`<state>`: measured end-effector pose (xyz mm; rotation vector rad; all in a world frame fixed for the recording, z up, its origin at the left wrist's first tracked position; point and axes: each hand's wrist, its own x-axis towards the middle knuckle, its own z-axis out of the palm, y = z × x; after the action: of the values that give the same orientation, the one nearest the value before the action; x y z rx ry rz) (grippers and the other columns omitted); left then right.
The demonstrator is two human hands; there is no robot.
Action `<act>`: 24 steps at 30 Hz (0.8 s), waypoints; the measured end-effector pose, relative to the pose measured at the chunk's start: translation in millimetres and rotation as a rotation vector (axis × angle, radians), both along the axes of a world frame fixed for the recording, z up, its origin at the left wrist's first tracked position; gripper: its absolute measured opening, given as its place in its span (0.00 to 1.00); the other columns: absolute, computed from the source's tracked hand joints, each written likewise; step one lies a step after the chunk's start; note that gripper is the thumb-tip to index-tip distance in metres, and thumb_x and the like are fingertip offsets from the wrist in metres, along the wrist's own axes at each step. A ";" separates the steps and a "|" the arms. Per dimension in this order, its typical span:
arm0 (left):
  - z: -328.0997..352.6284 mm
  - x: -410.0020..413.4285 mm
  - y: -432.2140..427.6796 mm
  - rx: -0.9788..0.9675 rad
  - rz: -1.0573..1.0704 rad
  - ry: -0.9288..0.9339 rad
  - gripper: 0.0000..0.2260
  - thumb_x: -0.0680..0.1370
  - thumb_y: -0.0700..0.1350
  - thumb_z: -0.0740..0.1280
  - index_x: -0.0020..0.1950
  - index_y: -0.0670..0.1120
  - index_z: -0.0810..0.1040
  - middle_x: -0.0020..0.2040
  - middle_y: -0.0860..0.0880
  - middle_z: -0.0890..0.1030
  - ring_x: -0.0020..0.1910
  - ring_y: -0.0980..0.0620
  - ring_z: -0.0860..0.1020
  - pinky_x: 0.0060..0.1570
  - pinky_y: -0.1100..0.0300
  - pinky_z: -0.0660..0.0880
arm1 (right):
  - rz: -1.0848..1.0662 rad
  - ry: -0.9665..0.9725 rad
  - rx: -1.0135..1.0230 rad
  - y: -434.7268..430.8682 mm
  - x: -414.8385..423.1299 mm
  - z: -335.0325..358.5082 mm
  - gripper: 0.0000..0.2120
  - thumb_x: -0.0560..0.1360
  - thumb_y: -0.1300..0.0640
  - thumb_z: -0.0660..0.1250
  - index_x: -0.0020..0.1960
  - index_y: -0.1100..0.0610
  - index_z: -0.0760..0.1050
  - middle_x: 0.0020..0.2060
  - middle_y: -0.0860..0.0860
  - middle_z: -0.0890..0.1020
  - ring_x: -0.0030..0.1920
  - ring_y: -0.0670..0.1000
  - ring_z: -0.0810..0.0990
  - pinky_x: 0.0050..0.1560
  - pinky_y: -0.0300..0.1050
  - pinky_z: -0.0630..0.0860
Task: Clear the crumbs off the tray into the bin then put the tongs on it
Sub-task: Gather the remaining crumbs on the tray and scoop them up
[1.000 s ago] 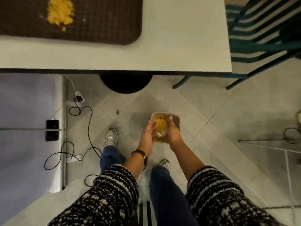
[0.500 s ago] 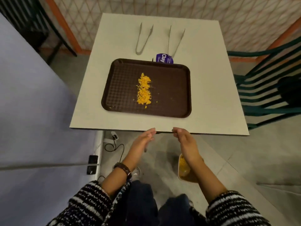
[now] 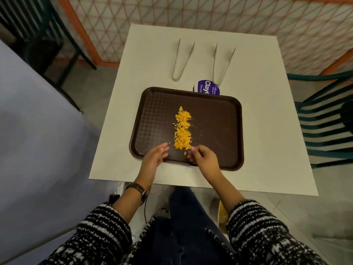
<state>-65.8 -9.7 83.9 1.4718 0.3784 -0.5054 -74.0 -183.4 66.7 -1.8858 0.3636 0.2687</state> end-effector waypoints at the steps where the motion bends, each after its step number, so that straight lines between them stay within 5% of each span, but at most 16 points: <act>1: -2.1 8.0 2.4 0.008 0.015 -0.011 0.15 0.81 0.42 0.53 0.65 0.44 0.71 0.65 0.44 0.74 0.64 0.46 0.73 0.66 0.54 0.65 | 0.073 -0.026 -0.106 -3.7 8.2 -5.2 0.07 0.77 0.54 0.64 0.44 0.56 0.77 0.40 0.53 0.82 0.42 0.52 0.80 0.49 0.53 0.78; 3: -6.5 23.5 7.4 0.028 0.043 -0.015 0.13 0.81 0.42 0.53 0.63 0.46 0.72 0.63 0.44 0.76 0.61 0.48 0.74 0.66 0.53 0.66 | 0.272 -0.151 -0.421 -12.3 22.0 -21.0 0.12 0.75 0.52 0.66 0.57 0.54 0.76 0.54 0.53 0.81 0.57 0.53 0.77 0.62 0.57 0.71; 5: -13.0 39.2 12.5 0.062 0.074 -0.030 0.13 0.81 0.42 0.54 0.62 0.45 0.73 0.62 0.44 0.77 0.59 0.49 0.75 0.63 0.57 0.69 | 0.422 -0.229 -0.617 -20.3 35.1 -36.5 0.30 0.72 0.43 0.67 0.70 0.53 0.65 0.71 0.50 0.67 0.74 0.54 0.60 0.75 0.62 0.45; 8: -22.5 55.2 17.3 0.094 0.130 -0.040 0.13 0.81 0.40 0.55 0.63 0.42 0.73 0.60 0.43 0.77 0.58 0.49 0.76 0.56 0.65 0.72 | 0.561 -0.176 -0.794 -21.6 54.7 -55.2 0.51 0.66 0.30 0.63 0.77 0.53 0.43 0.76 0.49 0.39 0.75 0.53 0.34 0.65 0.56 0.19; 10: -28.6 61.6 18.9 0.102 0.151 -0.046 0.12 0.80 0.39 0.56 0.61 0.42 0.74 0.59 0.43 0.78 0.56 0.49 0.77 0.54 0.68 0.74 | 0.660 -0.155 -0.892 -16.8 64.9 -64.0 0.56 0.64 0.26 0.61 0.76 0.53 0.36 0.75 0.52 0.34 0.74 0.53 0.30 0.65 0.60 0.20; 15: -41.7 79.3 21.0 0.104 0.150 -0.074 0.11 0.79 0.36 0.58 0.52 0.48 0.78 0.52 0.47 0.81 0.54 0.49 0.79 0.57 0.61 0.73 | 0.766 -0.160 -0.964 -8.8 95.0 -72.5 0.53 0.65 0.24 0.55 0.76 0.54 0.40 0.77 0.55 0.43 0.76 0.53 0.37 0.68 0.68 0.30; 24: -50.6 125.3 10.5 0.137 0.039 -0.122 0.11 0.79 0.37 0.59 0.52 0.49 0.79 0.54 0.49 0.80 0.55 0.52 0.77 0.60 0.60 0.71 | 0.645 -0.179 -0.933 -16.2 127.0 -61.2 0.52 0.65 0.25 0.57 0.76 0.55 0.46 0.76 0.56 0.46 0.76 0.55 0.41 0.68 0.64 0.28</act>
<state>59.5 0.7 33.4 1.6166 0.3499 -0.3625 53.0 -199.6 5.5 -2.8976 -0.3319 0.3913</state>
